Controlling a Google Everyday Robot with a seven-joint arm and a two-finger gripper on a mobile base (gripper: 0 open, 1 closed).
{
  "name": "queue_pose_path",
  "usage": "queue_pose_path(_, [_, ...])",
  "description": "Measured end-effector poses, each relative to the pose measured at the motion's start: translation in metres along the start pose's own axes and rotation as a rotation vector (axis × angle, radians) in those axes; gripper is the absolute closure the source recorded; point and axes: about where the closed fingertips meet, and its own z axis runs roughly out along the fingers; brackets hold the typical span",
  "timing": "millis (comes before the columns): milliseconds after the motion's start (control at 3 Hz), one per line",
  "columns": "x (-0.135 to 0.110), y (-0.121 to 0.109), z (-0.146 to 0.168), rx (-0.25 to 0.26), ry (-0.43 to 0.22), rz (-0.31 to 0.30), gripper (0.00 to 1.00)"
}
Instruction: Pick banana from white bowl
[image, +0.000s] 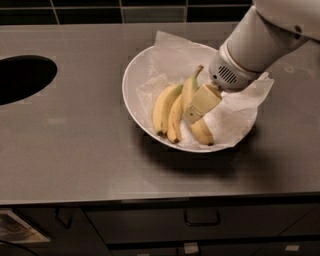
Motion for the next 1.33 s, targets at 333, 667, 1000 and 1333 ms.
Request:
queue_pose_path(333, [0.000,-0.008,0.007,0.020,-0.029,0.045,0.19])
queue_pose_path(667, [-0.004,-0.014,0.013,0.036,-0.051,0.073,0.20])
queue_pose_path(1000, [-0.007,-0.015,0.021,0.052,-0.051,0.095,0.20])
queue_pose_path(1333, [-0.007,-0.013,0.031,0.070,-0.036,0.113,0.21])
